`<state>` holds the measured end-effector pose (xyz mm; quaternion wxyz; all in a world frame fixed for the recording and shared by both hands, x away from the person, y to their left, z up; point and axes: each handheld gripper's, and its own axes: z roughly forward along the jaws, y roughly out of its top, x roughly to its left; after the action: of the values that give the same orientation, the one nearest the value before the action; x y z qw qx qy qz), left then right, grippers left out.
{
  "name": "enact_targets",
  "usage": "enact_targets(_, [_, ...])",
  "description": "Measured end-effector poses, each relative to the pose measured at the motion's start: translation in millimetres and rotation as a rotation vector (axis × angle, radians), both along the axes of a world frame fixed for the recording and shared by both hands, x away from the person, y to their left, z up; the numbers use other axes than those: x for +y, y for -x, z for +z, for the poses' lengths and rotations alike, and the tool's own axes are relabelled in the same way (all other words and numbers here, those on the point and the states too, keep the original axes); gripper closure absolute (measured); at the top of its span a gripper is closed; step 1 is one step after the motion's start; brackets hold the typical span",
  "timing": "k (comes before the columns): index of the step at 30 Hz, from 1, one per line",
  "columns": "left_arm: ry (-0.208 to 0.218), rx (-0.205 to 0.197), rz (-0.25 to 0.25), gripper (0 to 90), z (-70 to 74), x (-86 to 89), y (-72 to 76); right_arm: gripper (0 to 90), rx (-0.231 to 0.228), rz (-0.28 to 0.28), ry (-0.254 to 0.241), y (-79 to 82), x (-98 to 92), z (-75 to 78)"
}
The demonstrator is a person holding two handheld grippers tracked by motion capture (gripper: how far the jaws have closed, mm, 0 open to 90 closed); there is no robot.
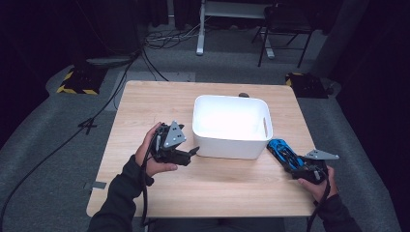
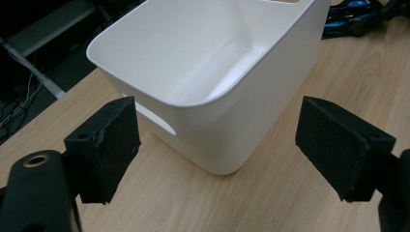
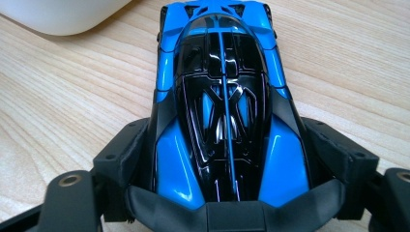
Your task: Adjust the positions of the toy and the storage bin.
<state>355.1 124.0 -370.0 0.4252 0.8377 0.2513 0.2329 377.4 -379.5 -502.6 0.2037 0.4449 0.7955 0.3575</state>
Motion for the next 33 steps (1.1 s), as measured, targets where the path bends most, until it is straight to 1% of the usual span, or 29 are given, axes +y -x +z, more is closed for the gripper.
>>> enact_targets(1, [-0.007,0.006,0.002,16.1,-1.7,2.1,1.9,24.0,0.000,0.000,0.000,0.0,0.0,0.0])
enact_targets(2, [-0.014,-0.006,0.009,16.1,-3.2,4.4,2.8,24.0,0.000,0.000,0.000,0.0,0.0,0.0])
enact_targets(4, [-0.026,-0.002,0.014,16.1,-7.9,9.0,5.1,24.0,0.000,0.000,0.000,0.0,0.0,0.0])
enact_targets(5, [-0.039,0.006,0.009,16.1,-10.6,11.8,5.8,24.0,0.000,0.000,0.001,-0.1,-0.1,0.0])
enact_targets(6, [-0.032,0.016,0.016,16.1,-15.0,13.0,7.0,24.0,0.000,0.000,0.000,0.0,0.0,0.0])
enact_targets(7, [-0.035,0.023,0.025,16.1,-19.7,14.0,7.7,24.0,0.000,0.000,0.000,0.0,0.0,0.0])
enact_targets(8, [-0.041,0.039,0.029,16.1,-24.7,14.9,8.3,24.0,0.000,0.000,0.000,0.0,0.0,0.0])
enact_targets(9, [-0.053,0.043,0.033,16.1,-29.4,16.5,8.5,24.0,0.000,0.000,0.001,0.0,0.0,0.0])
enact_targets(10, [-0.068,0.057,0.032,16.1,-34.2,18.2,8.4,24.0,0.000,0.000,0.001,0.0,-0.1,0.0])
enact_targets(14, [-0.091,0.099,0.063,16.1,-55.2,24.6,9.8,23.9,0.000,0.000,0.002,0.0,-0.1,0.0])
enact_targets(16, [-0.114,0.119,0.077,16.1,-65.8,28.2,9.9,24.0,-0.001,-0.001,0.002,0.1,-0.2,0.0])
enact_targets(17, [-0.127,0.123,0.085,16.1,-71.2,30.1,9.8,24.0,-0.002,-0.001,0.000,0.2,-0.4,-0.1])
enact_targets(18, [-0.138,0.143,0.089,16.1,-76.5,31.7,10.0,24.0,-0.002,0.002,0.002,0.3,-0.9,-0.1])
enact_targets(20, [-0.187,0.154,0.102,16.1,-86.0,35.5,10.4,24.1,0.000,0.004,-0.002,0.7,-0.9,0.1])
enact_targets(21, [-0.203,0.162,0.106,16.1,-90.1,37.5,10.8,24.2,0.001,0.006,-0.005,0.8,-1.2,0.1])
enact_targets(22, [-0.206,0.180,0.102,16.1,-94.1,39.5,11.2,24.2,-0.001,0.009,-0.006,0.8,-1.7,0.0])
enact_targets(24, [-0.210,0.191,0.110,16.1,-99.8,44.3,13.1,24.2,0.000,0.012,-0.011,0.9,-2.1,0.1])
enact_targets(25, [-0.206,0.194,0.114,16.1,-102.4,46.6,13.9,24.2,0.003,0.012,-0.014,1.0,-2.1,0.4])
enact_targets(27, [-0.185,0.211,0.122,16.1,-107.5,51.1,15.2,24.2,0.002,0.018,-0.015,1.0,-2.9,0.5])
enact_targets(30, [-0.174,0.233,0.134,16.1,-116.0,56.8,16.8,24.3,-0.015,0.024,-0.024,2.0,-4.4,1.2])
enact_targets(31, [-0.174,0.242,0.135,16.2,-118.8,58.3,17.0,24.3,-0.015,0.020,-0.036,2.9,-4.2,1.8])
enact_targets(32, [-0.177,0.256,0.139,16.2,-122.9,59.1,17.6,24.3,-0.019,0.024,-0.038,3.2,-5.0,2.1])
enact_targets(33, [-0.162,0.271,0.136,15.9,-124.8,60.0,18.2,24.3,-0.022,0.026,-0.051,3.6,-5.2,2.4])
